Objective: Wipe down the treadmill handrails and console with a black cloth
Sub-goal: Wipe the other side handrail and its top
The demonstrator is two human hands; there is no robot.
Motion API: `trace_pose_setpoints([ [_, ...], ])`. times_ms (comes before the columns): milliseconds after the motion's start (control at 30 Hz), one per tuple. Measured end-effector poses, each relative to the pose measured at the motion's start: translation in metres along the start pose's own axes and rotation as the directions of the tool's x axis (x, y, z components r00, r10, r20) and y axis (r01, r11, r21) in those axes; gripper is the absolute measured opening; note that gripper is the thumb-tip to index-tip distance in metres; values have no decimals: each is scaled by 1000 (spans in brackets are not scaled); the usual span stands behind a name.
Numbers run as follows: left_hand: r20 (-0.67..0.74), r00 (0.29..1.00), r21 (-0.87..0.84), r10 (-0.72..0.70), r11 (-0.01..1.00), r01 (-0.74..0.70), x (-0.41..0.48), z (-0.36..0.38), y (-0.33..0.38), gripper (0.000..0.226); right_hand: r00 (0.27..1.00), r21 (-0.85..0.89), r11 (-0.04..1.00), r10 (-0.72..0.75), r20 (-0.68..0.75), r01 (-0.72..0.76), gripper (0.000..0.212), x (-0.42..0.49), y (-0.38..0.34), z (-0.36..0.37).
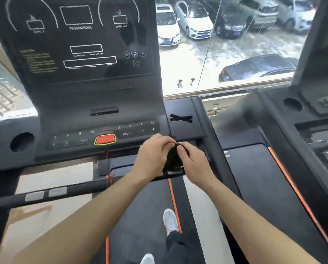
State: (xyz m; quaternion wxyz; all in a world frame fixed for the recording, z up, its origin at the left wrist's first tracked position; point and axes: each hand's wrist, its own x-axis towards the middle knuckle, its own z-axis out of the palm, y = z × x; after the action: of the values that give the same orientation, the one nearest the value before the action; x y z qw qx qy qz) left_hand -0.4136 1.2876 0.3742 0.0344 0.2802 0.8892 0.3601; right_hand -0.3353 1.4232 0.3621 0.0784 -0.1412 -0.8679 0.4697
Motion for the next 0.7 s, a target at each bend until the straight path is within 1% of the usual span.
trace_pose_setpoints([
  [33,-28,1000,-84,-5,996,3,-10,-8,6,18,999,105,994,46,-19,-43,21,-10,-13,2],
  [67,-36,999,-165,-25,986,19,-20,-16,11,18,997,162,984,73,-25,-68,19,-20,-23,4],
  [100,-13,999,-228,-52,973,48,-30,-25,15,17,996,180,981,84,-22,-79,17,-30,-32,5],
  [133,20,997,-266,-79,961,82,-40,-33,17,16,996,188,979,85,-3,-83,20,-41,-40,5],
  [200,77,987,-304,-140,940,157,-59,-50,19,10,994,167,982,74,77,-86,40,-63,-54,5],
  [267,118,974,-354,-192,908,222,-82,-71,20,8,985,63,996,50,167,-61,51,-84,-67,6],
  [300,150,967,-390,-206,886,249,-95,-81,20,11,978,10,999,30,207,-33,51,-93,-73,8],
  [367,224,953,-445,-204,849,286,-121,-100,19,20,964,-36,999,-29,265,40,44,-110,-84,13],
  [433,272,941,-432,-199,849,305,-149,-117,17,24,949,-84,991,-77,307,108,31,-123,-92,21],
  [500,292,929,-386,-229,860,334,-180,-130,10,21,926,-169,966,-127,356,198,20,-134,-102,33],
  [567,264,918,-352,-295,857,376,-218,-136,1,22,895,-239,916,-211,392,321,16,-147,-109,54],
  [600,235,910,-343,-341,847,406,-239,-139,-5,23,874,-265,883,-261,410,388,18,-155,-113,68],
  [700,103,863,-353,-494,793,496,-313,-143,-17,21,774,-340,745,-359,521,575,24,-191,-133,116],
])
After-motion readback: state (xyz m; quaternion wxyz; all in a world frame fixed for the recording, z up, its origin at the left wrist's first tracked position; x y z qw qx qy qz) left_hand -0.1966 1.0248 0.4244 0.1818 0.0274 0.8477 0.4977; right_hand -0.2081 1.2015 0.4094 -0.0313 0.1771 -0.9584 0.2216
